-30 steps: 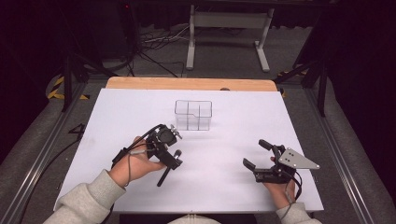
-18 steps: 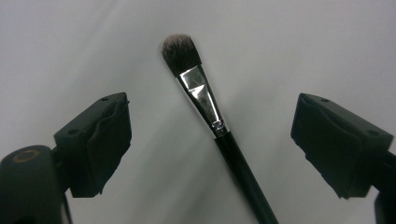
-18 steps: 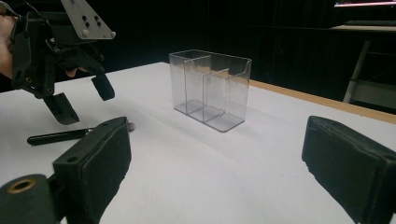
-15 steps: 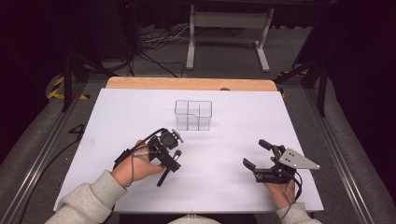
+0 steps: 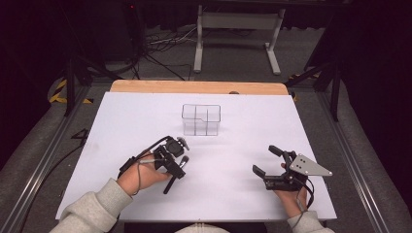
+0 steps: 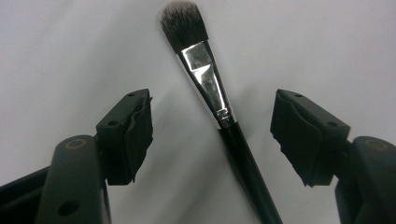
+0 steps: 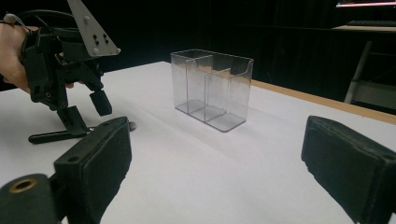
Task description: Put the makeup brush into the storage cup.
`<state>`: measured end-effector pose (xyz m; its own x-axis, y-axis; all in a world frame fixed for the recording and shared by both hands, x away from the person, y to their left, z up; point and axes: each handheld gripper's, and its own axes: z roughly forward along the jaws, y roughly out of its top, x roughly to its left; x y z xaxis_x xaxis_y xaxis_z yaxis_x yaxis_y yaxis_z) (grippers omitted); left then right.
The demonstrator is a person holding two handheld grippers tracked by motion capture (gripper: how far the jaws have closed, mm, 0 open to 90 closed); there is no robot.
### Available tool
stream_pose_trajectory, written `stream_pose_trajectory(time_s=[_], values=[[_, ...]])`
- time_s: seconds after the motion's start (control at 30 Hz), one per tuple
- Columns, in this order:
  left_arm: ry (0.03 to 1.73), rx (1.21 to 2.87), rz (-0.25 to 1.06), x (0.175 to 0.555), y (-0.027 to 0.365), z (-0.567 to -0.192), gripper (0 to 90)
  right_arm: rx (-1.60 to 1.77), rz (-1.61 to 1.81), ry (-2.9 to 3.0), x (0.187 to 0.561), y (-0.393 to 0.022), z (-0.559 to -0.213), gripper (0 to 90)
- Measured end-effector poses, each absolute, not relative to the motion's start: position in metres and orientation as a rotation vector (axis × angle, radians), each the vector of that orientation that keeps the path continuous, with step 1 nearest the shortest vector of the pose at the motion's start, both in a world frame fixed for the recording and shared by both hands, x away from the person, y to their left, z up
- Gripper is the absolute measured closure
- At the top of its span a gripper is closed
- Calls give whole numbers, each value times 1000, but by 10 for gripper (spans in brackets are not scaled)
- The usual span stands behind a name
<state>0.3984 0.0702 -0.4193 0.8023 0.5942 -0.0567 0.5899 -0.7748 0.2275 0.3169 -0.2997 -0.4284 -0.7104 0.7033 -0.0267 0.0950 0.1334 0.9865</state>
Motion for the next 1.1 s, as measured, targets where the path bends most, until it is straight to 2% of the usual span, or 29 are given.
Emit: stream_pose_trajectory(time_s=[0.27,0.8,1.1], values=[[865,2811,42,394,67,-424,422,767,1616,1921,317,-300,-428,90],[862,2846,51,394,65,-424,556,763,1618,1926,317,-299,-429,90],[862,2858,40,394,65,-423,670,759,1618,1928,317,-299,-429,90]])
